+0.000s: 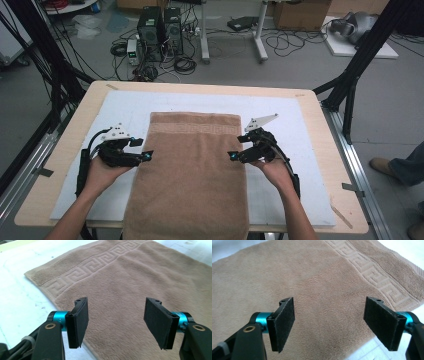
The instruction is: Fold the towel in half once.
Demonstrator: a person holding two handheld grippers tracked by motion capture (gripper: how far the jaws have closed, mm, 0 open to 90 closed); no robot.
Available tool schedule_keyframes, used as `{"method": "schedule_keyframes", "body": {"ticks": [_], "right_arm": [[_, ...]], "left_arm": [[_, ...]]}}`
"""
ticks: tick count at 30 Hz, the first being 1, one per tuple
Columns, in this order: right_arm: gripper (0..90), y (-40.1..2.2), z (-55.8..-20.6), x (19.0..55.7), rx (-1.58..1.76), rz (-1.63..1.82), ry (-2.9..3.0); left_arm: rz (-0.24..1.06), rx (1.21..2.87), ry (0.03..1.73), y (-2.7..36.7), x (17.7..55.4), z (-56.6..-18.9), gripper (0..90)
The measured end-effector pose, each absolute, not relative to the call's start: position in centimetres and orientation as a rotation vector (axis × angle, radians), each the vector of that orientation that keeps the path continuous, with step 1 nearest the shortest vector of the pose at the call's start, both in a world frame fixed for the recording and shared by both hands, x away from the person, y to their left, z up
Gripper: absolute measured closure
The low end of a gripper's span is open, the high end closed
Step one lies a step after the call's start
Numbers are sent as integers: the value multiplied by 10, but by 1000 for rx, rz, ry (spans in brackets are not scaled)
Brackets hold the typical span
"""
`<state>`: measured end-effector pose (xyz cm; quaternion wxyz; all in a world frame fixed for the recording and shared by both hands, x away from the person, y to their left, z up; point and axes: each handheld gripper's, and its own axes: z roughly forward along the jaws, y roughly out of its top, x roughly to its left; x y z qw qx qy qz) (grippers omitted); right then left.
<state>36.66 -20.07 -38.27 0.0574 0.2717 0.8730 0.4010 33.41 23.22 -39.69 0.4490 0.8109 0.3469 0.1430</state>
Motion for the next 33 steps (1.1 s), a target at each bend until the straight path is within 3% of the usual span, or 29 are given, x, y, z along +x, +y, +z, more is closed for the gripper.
{"method": "schedule_keyframes", "body": {"ticks": [13, 17, 23, 26, 30, 33], "right_arm": [[292, -200, -379, 413, 892, 1195, 2619], [347, -203, -380, 430, 910, 1177, 2575], [487, -207, -407, 447, 1007, 1098, 2594], [514, -206, -422, 450, 1067, 1063, 2605], [574, -201, -433, 450, 1075, 1035, 2612], [662, -196, -433, 448, 1046, 970, 2595]], "left_arm": [[371, 1979, 888, 222, 385, -386, 415], [391, 2004, 893, 219, 406, -392, 438], [338, 2069, 976, 220, 425, -419, 472], [369, 2122, 998, 216, 428, -428, 486], [395, 2168, 1021, 216, 431, -437, 565], [383, 2155, 1032, 215, 431, -437, 704]]}}
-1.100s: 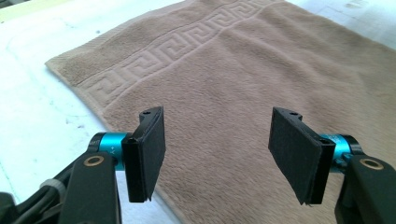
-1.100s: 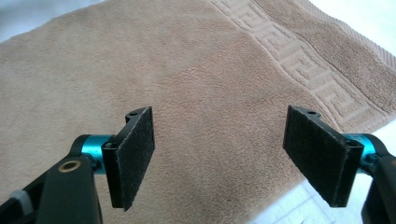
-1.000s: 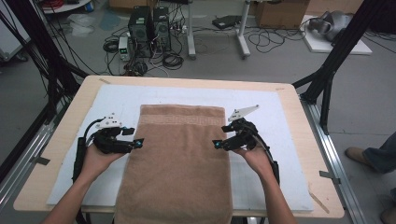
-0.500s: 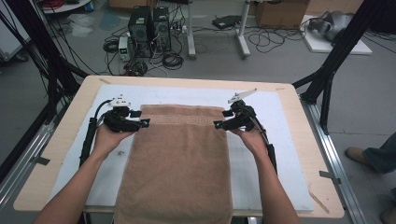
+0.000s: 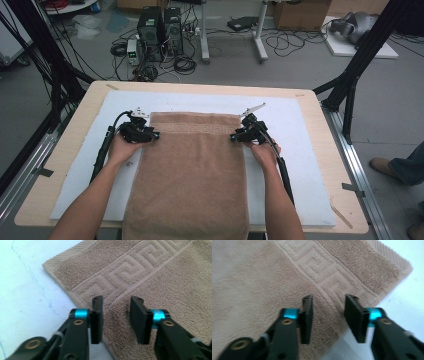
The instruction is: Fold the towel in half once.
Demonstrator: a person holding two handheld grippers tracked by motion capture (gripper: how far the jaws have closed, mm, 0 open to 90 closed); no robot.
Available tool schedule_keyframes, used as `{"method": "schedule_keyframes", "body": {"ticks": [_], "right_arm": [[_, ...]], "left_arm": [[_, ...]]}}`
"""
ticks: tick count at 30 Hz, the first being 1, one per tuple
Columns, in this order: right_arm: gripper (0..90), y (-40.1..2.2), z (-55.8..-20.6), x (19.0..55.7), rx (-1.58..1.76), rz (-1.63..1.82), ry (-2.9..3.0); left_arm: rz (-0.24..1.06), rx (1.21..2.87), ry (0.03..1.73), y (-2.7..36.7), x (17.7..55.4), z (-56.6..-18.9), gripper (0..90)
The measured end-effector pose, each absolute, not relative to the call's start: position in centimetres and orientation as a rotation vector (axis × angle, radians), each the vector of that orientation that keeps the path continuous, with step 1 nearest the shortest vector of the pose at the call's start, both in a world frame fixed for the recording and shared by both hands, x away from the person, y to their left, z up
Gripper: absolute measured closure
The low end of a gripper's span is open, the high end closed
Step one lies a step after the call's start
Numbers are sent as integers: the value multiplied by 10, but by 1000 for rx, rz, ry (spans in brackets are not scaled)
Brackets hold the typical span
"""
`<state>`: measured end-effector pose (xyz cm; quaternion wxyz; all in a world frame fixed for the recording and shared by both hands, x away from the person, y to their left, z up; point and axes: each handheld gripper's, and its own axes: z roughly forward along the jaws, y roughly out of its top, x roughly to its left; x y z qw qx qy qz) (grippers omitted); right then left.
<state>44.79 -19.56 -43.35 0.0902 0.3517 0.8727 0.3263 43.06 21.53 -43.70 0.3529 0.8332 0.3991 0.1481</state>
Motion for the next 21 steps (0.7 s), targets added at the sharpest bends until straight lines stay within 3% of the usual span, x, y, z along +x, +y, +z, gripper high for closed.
{"method": "schedule_keyframes", "body": {"ticks": [3, 6, 21], "right_arm": [[788, -197, -433, 450, 1061, 981, 2601], [847, -197, -432, 449, 1056, 986, 2630], [862, -217, -393, 431, 967, 1164, 2647]], "left_arm": [[383, 2161, 1026, 213, 430, -437, 814], [346, 2144, 1041, 217, 430, -435, 847], [351, 2046, 925, 231, 407, -398, 850]]}}
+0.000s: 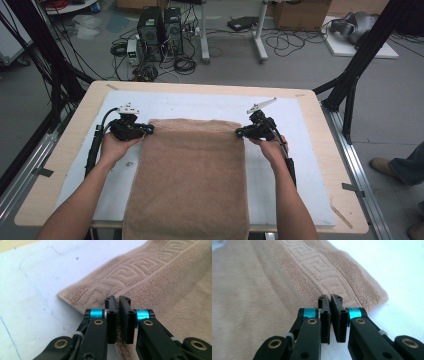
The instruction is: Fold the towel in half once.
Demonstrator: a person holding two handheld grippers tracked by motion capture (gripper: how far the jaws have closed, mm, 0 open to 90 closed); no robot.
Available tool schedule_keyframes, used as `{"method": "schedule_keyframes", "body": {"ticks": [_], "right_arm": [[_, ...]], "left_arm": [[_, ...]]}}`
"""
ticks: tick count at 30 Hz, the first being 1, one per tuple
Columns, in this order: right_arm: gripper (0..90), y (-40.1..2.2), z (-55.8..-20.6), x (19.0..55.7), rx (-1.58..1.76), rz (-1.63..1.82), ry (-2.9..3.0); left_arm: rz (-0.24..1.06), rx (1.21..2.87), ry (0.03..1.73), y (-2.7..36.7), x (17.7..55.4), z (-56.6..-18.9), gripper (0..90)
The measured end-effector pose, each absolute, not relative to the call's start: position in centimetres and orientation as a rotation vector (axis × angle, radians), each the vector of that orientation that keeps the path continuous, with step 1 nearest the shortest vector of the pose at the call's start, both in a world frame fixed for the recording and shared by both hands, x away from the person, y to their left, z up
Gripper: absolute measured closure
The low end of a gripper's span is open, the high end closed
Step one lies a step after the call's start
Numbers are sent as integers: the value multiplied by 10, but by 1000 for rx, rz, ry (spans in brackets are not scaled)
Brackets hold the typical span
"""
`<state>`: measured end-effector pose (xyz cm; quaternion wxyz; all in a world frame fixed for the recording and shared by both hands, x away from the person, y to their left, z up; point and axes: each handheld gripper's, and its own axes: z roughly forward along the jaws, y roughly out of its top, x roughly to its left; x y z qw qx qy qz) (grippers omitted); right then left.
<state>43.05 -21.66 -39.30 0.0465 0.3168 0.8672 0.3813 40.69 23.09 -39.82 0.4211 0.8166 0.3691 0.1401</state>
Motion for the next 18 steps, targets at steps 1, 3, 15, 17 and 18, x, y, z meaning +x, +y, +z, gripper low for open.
{"method": "schedule_keyframes", "body": {"ticks": [1, 3, 15, 17, 18], "right_arm": [[861, -217, -390, 428, 967, 1166, 2652], [861, -219, -386, 423, 947, 1180, 2655], [861, -222, -363, 382, 804, 1220, 2708], [860, -222, -364, 373, 787, 1218, 2718], [860, -222, -365, 369, 790, 1222, 2723]], "left_arm": [[353, 2043, 915, 231, 405, -396, 850], [356, 2038, 895, 233, 399, -391, 850], [373, 2047, 781, 240, 352, -380, 849], [377, 2055, 770, 241, 342, -382, 849], [376, 2054, 764, 241, 337, -383, 848]]}}
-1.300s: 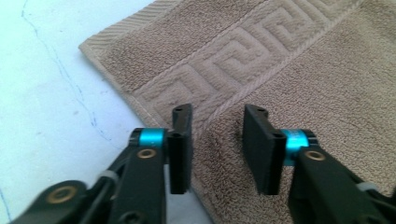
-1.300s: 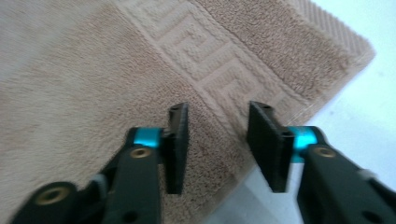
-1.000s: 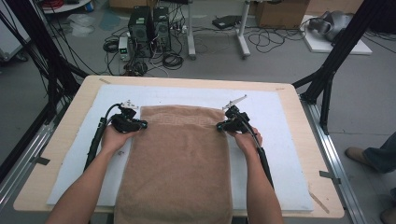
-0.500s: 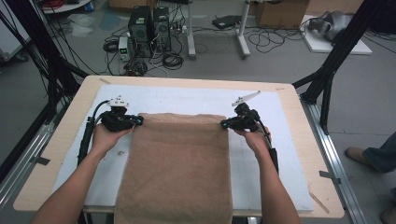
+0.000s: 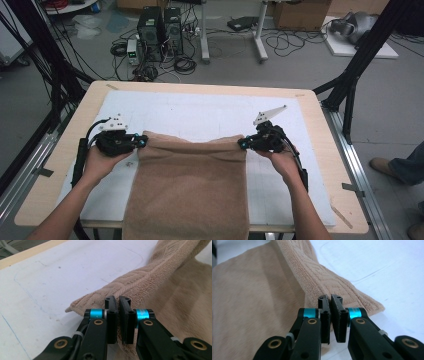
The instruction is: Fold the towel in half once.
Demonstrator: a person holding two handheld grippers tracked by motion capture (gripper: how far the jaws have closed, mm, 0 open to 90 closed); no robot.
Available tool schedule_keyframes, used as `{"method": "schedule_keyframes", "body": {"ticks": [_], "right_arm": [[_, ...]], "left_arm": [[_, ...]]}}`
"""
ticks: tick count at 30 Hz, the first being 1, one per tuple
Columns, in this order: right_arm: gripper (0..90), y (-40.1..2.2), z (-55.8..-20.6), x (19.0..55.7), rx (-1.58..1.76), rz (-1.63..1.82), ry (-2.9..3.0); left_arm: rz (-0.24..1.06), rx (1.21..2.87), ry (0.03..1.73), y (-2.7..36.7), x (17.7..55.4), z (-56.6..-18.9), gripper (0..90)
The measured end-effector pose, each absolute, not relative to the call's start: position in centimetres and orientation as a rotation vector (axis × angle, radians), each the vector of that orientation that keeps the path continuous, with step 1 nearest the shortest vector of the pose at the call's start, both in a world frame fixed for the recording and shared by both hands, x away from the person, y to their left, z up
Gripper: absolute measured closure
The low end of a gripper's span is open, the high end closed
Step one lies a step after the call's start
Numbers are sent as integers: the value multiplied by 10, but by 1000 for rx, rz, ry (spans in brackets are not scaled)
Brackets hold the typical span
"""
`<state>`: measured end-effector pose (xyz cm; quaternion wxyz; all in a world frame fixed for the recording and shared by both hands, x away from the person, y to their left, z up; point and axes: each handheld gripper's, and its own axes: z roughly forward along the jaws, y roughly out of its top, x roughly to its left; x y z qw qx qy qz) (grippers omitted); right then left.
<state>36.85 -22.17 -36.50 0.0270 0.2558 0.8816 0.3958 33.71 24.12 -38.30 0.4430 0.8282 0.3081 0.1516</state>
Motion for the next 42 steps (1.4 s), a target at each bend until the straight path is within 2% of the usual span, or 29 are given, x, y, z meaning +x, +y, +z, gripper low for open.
{"method": "schedule_keyframes", "body": {"ticks": [12, 23, 25, 26, 30, 36, 42], "right_arm": [[860, -221, -395, 321, 756, 1188, 2781], [853, -220, -429, 300, 784, 1183, 2828], [814, -221, -428, 300, 790, 1197, 2821], [745, -221, -426, 300, 786, 1210, 2817], [667, -225, -410, 305, 801, 1233, 2764], [605, -226, -394, 327, 833, 1230, 2711], [538, -216, -408, 351, 911, 1204, 2727]], "left_arm": [[369, 2112, 715, 240, 283, -410, 844], [317, 2144, 710, 241, 265, -432, 812], [311, 2134, 716, 243, 267, -428, 721], [310, 2123, 722, 244, 268, -425, 665], [335, 2085, 739, 248, 278, -408, 567], [353, 2058, 793, 248, 301, -400, 555], [326, 2120, 849, 241, 323, -416, 530]]}}
